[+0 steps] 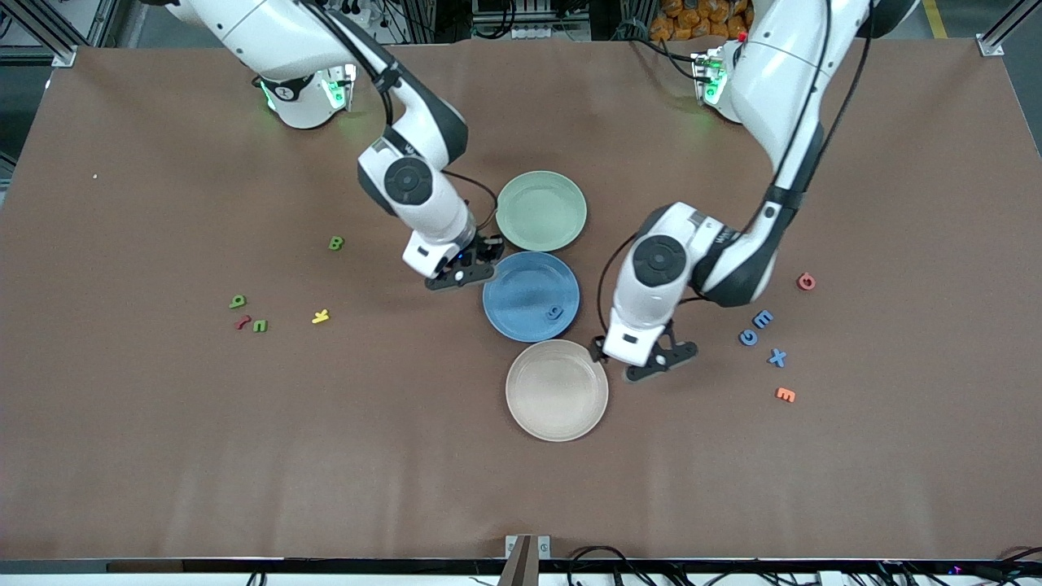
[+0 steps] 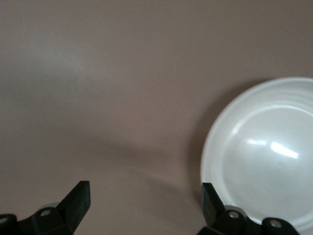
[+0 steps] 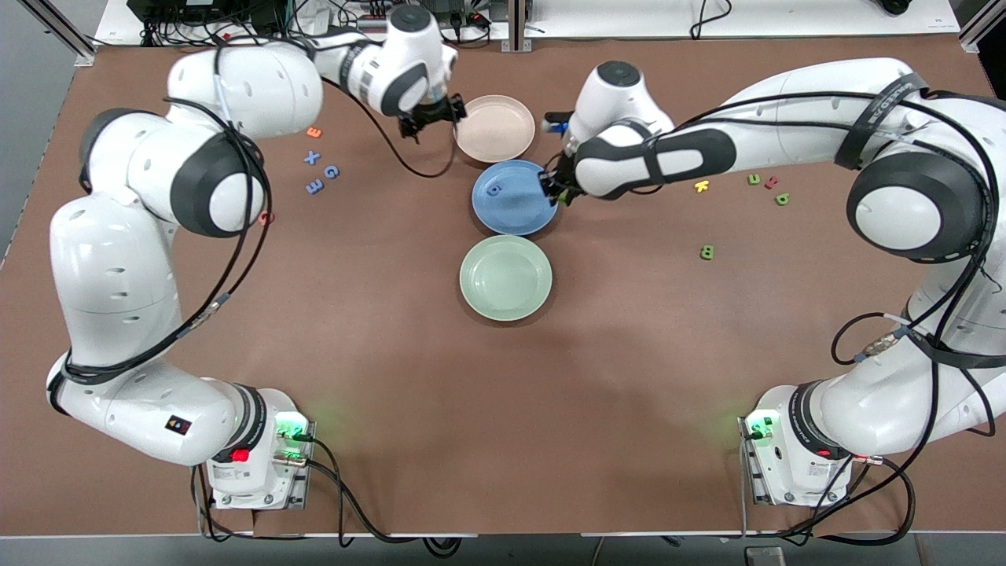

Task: Sort letters by color into matching plates
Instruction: 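Release N onto the green plate while the left gripper returns to letters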

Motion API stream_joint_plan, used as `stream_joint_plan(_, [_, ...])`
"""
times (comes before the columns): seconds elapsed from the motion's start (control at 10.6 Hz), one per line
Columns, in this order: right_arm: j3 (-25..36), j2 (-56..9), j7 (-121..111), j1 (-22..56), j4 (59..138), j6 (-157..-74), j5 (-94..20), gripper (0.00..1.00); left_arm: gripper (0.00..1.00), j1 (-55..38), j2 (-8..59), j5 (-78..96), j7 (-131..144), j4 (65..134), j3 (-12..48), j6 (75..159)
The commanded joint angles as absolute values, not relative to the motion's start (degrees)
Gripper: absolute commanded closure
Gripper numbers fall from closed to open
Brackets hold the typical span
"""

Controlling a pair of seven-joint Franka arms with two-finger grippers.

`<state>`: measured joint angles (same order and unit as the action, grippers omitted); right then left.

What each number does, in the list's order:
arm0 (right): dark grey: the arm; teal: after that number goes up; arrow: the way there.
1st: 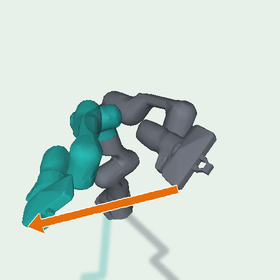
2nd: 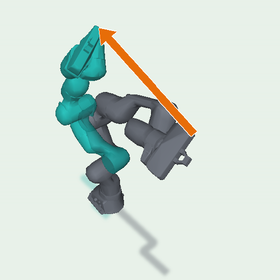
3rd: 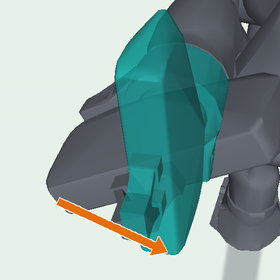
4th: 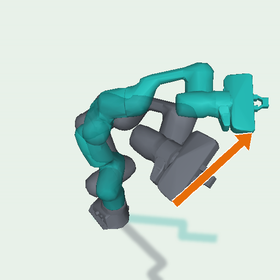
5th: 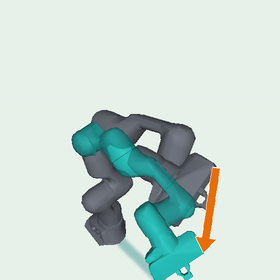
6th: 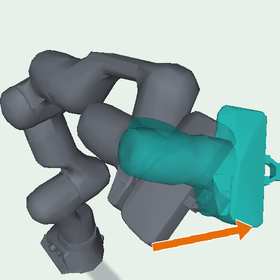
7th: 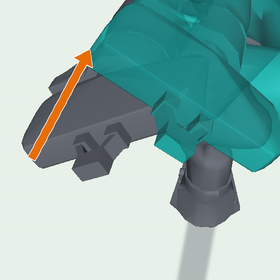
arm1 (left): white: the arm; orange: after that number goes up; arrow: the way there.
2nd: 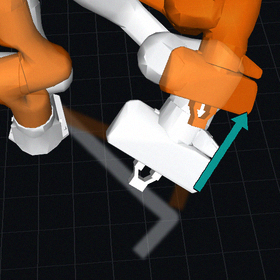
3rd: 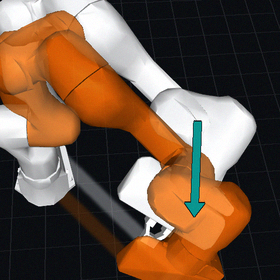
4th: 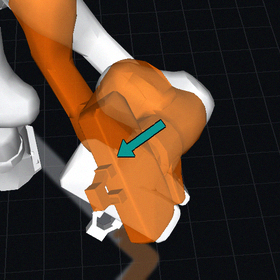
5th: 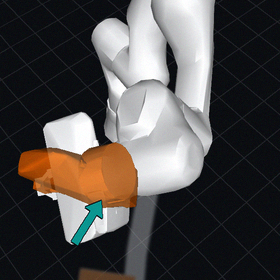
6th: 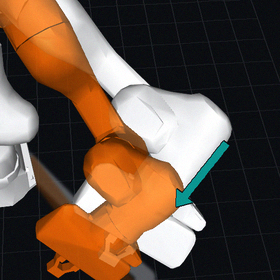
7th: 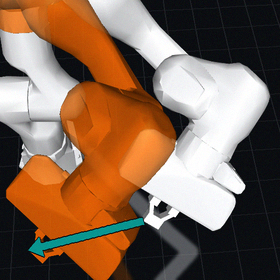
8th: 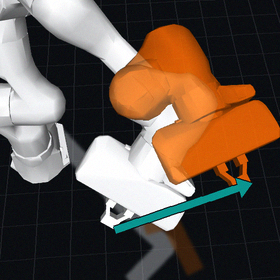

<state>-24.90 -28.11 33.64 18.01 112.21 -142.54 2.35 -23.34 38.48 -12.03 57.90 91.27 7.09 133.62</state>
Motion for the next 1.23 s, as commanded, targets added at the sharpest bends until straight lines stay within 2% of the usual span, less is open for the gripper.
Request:
stream_joint_plan(0.0, [-24.79, -26.98, 43.65, 24.94, 112.33, -141.94, 3.08, 1.0, 0.0, -18.73, 34.72, -13.36, 52.04, 96.66, 7.73, 132.45])
stream_joint_plan(0.38, [-24.87, -27.86, 53.77, 31.63, 112.41, -141.94, 3.6, 1.0, 0.0, -14.25, 31.03, -13.36, 42.92, 103.08, 8.0, 132.98])
stream_joint_plan(0.47, [-24.87, -28.3, 55.27, 32.51, 112.41, -141.94, 3.86, 0.96, 0.0, -13.11, 30.16, -13.36, 40.19, 104.75, 8.09, 133.15])
stream_joint_plan(0.76, [-24.87, -28.83, 57.3, 32.7, 112.41, -141.51, 5.19, 0.45, 0.0, -8.28, 24.98, -13.36, 31.4, 115.8, 8.09, 143.66])
stream_joint_plan(0.95, [-24.87, -28.65, 57.22, 32.7, 112.32, -139.49, 5.19, 0.19, 0.0, -5.9, 25.13, -13.36, 27.79, 116.98, 8.09, 145.02])
stream_joint_plan(1.04, [-24.87, -28.39, 57.22, 32.61, 112.32, -138.0, 5.27, 0.0, 0.0, -4.67, 25.57, -13.36, 26.21, 116.9, 8.09, 145.11])
stream_joint_plan(1.13, [-24.87, -28.13, 57.3, 32.26, 112.15, -137.29, 5.1, 0.0, 0.0, -3.61, 26.36, -13.36, 25.32, 116.81, 8.09, 145.89])
